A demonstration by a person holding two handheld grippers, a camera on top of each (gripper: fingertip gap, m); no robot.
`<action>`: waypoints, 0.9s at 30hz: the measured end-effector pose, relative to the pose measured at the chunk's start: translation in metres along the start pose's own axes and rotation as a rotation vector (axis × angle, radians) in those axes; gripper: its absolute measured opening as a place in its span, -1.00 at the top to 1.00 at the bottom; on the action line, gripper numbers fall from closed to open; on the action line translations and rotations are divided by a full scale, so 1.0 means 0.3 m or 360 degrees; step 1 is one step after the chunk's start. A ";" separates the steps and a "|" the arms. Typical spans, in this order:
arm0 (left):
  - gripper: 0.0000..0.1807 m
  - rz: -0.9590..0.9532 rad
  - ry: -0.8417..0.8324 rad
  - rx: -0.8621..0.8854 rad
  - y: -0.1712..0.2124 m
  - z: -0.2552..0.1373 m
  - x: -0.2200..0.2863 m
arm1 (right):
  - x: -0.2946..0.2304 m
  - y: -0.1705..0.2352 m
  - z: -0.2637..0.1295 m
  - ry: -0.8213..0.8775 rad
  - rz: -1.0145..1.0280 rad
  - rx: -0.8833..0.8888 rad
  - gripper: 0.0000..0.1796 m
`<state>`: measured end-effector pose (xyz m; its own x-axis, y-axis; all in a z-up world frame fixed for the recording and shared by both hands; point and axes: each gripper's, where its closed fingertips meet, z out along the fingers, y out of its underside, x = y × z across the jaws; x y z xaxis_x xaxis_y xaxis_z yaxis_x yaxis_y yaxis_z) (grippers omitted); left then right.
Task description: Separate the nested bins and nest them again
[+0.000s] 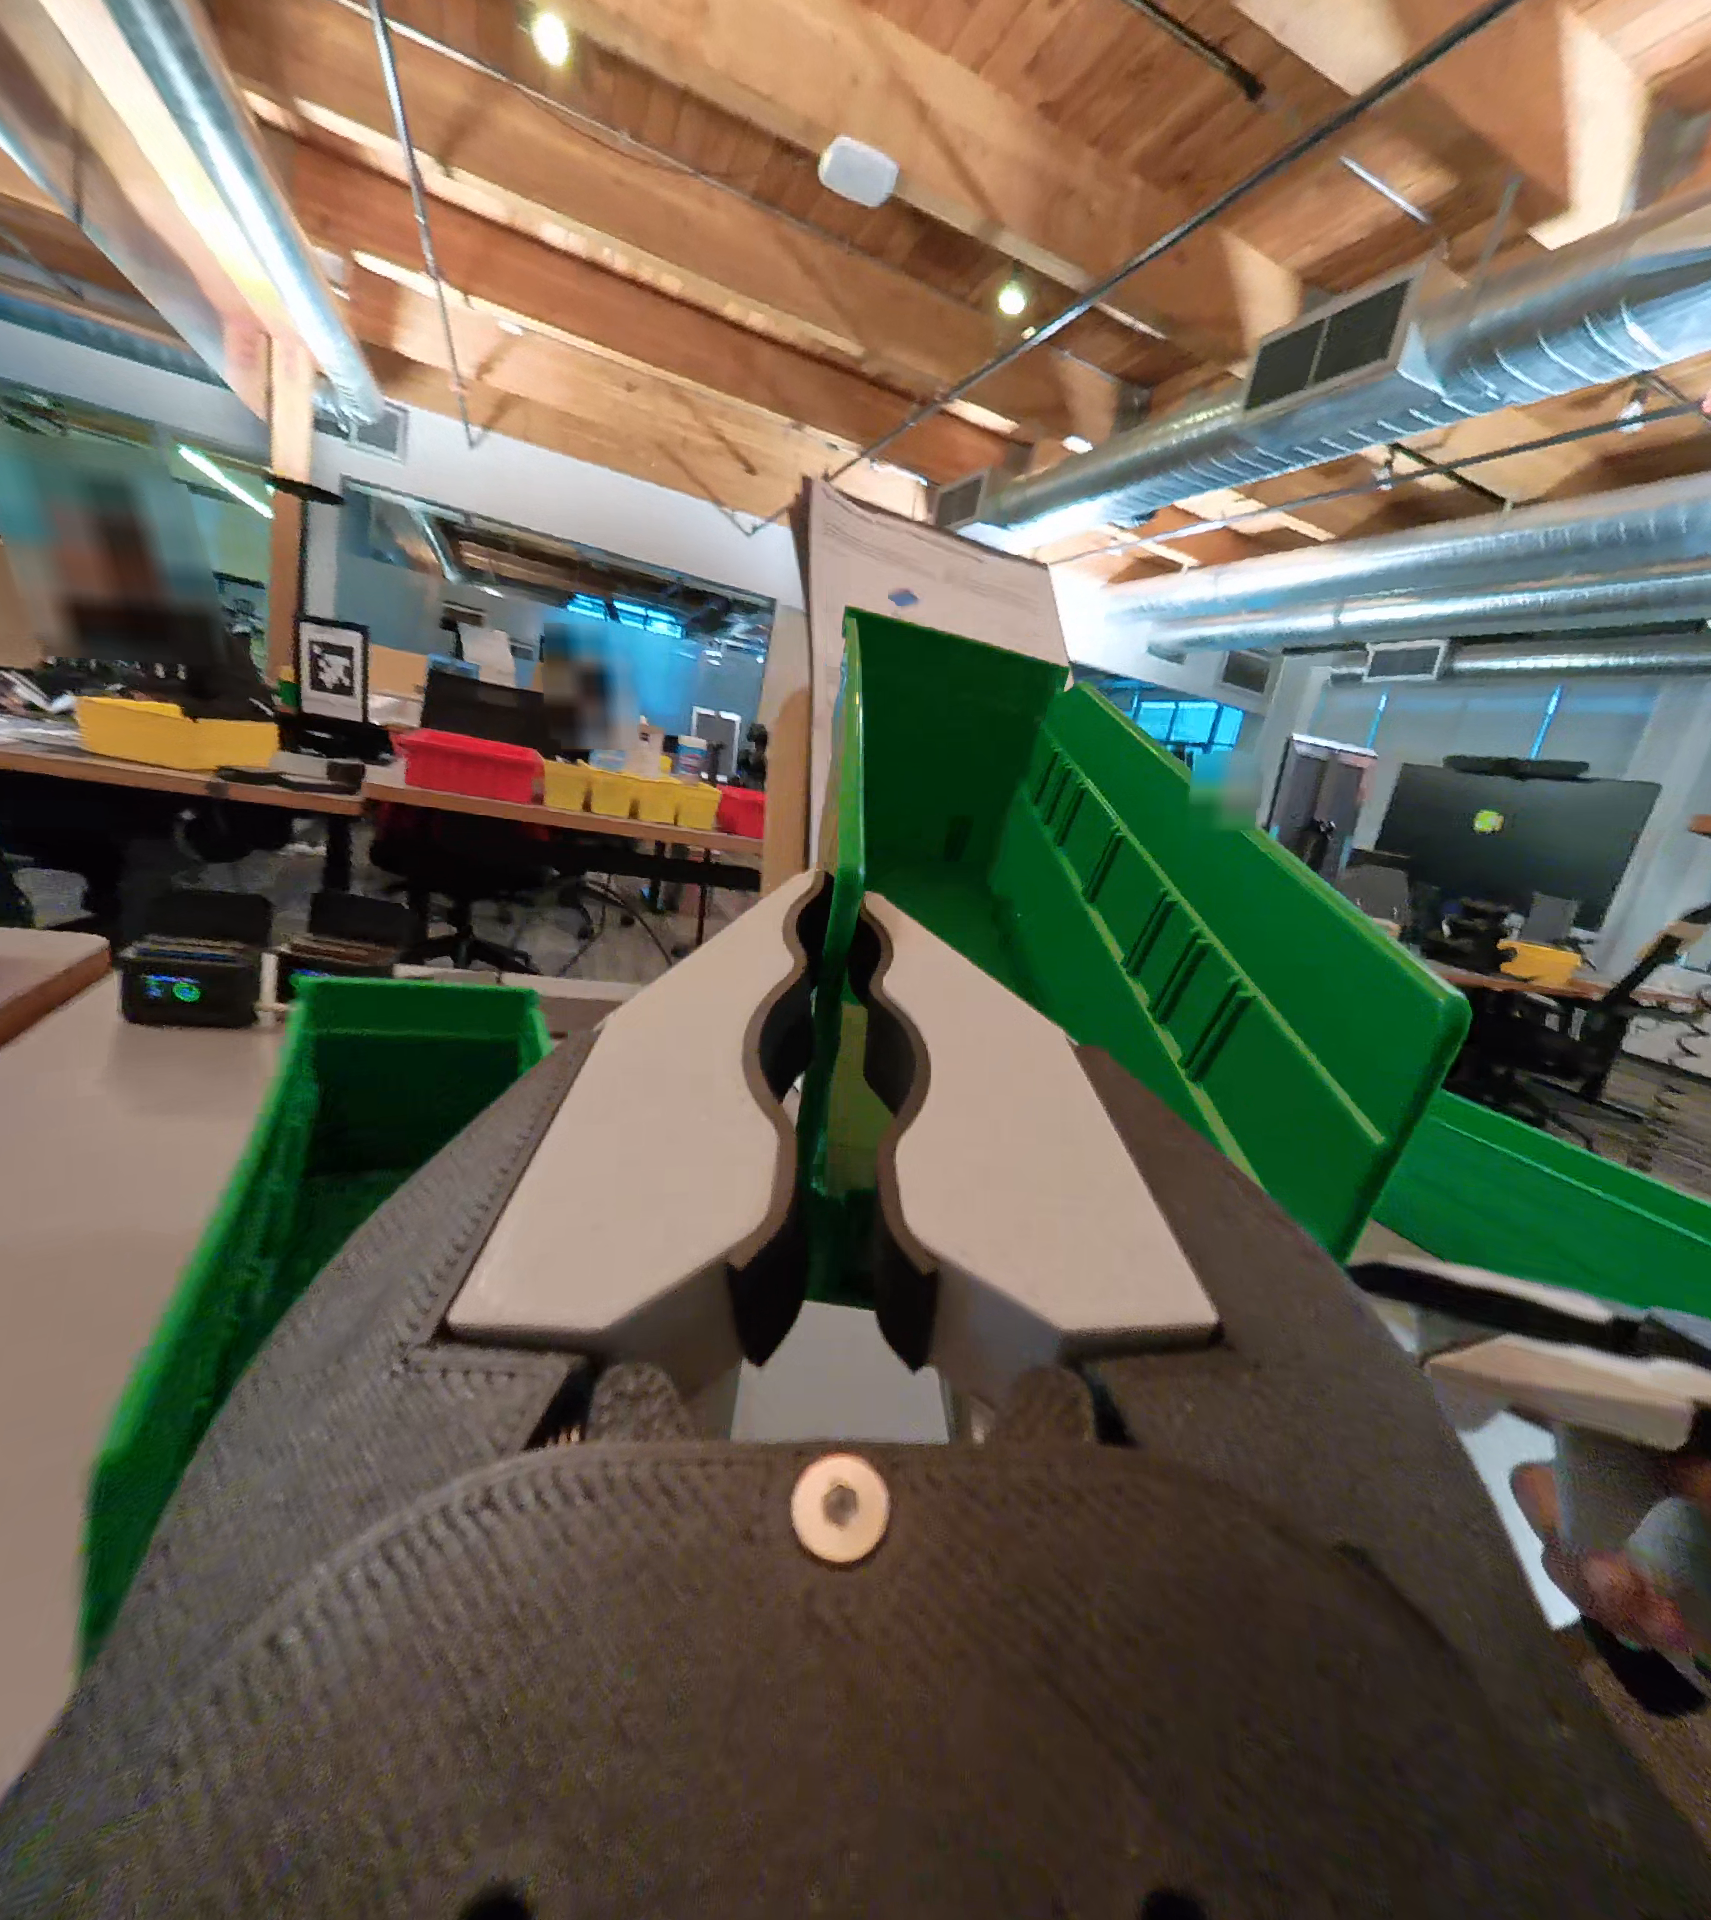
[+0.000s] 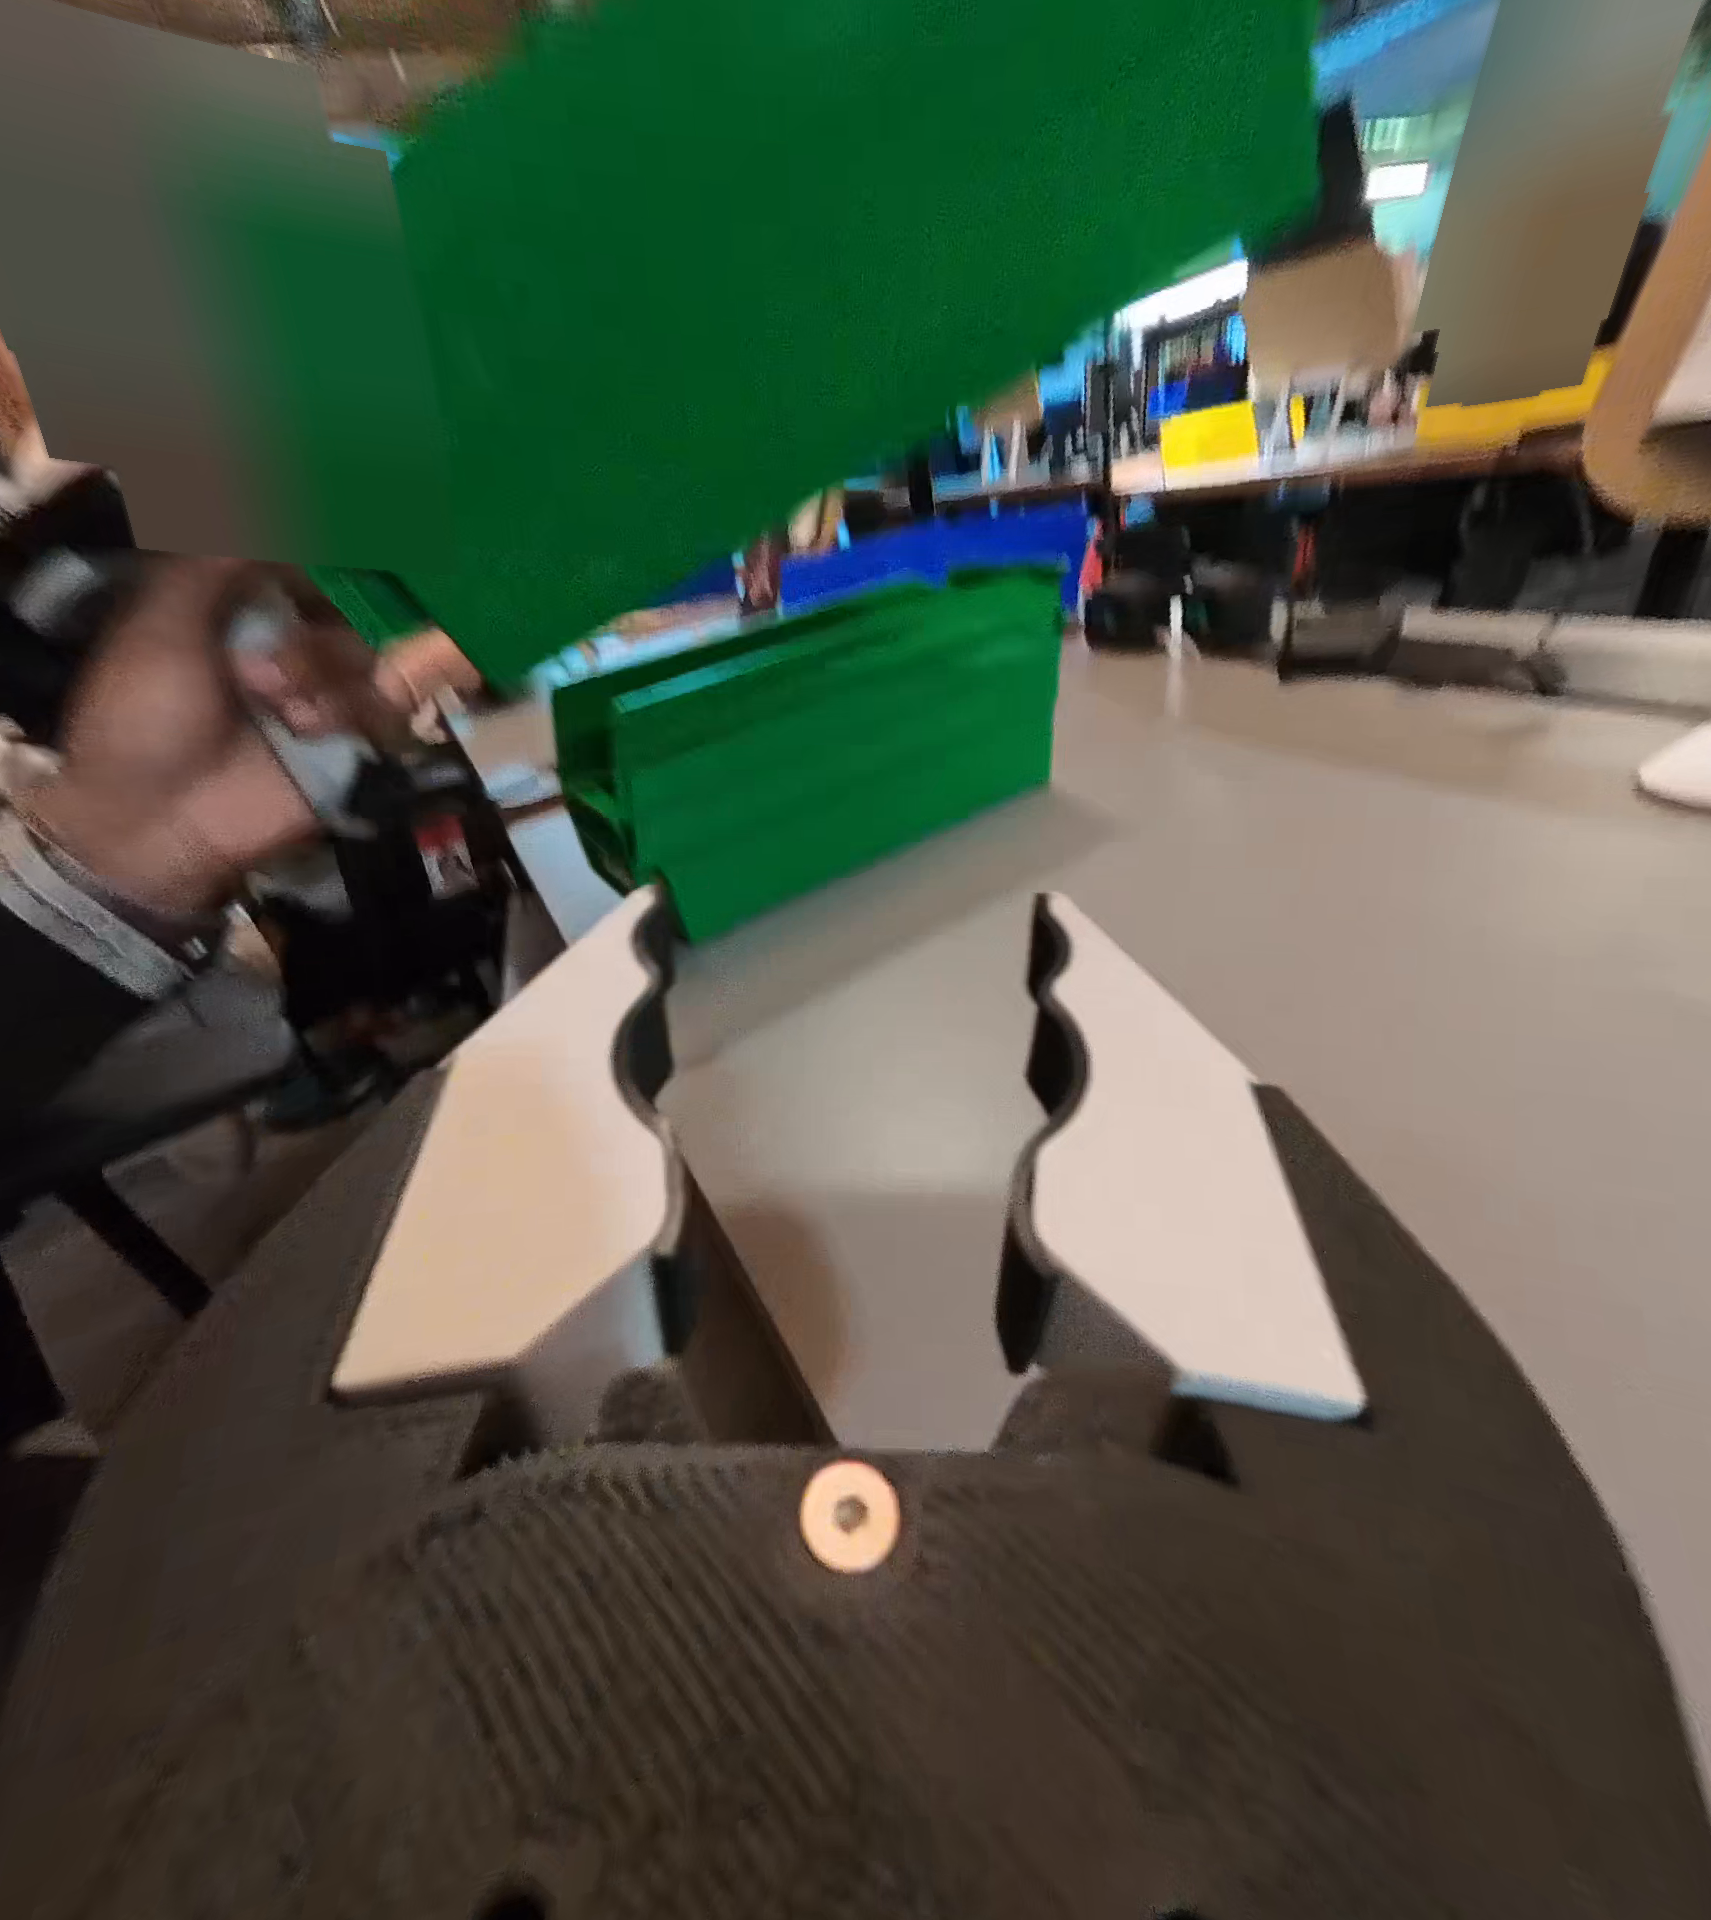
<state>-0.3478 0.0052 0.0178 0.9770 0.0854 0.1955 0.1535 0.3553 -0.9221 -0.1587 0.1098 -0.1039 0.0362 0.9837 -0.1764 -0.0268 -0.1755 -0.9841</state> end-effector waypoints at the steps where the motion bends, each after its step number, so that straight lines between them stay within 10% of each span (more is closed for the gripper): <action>1: 1.00 0.0013 0.0006 -0.0026 0.029 0.004 0.031 | -0.043 -0.031 -0.001 -0.0024 -0.0020 0.0079 0.11; 6: 1.00 0.0132 0.0034 -0.0198 0.208 0.017 0.196 | -0.237 -0.020 0.050 -0.0116 -0.0168 0.0108 -0.18; 27: 0.90 0.0007 0.0278 -0.0485 0.491 0.011 0.324 | -0.088 0.178 0.073 0.0152 0.0233 -0.0326 0.26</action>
<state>-0.2307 0.0690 -0.0980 0.9843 -0.0836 0.1556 0.1607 0.0586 -0.9853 -0.1828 0.0753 -0.1512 0.1412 0.9406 -0.3087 0.1636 -0.3297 -0.9298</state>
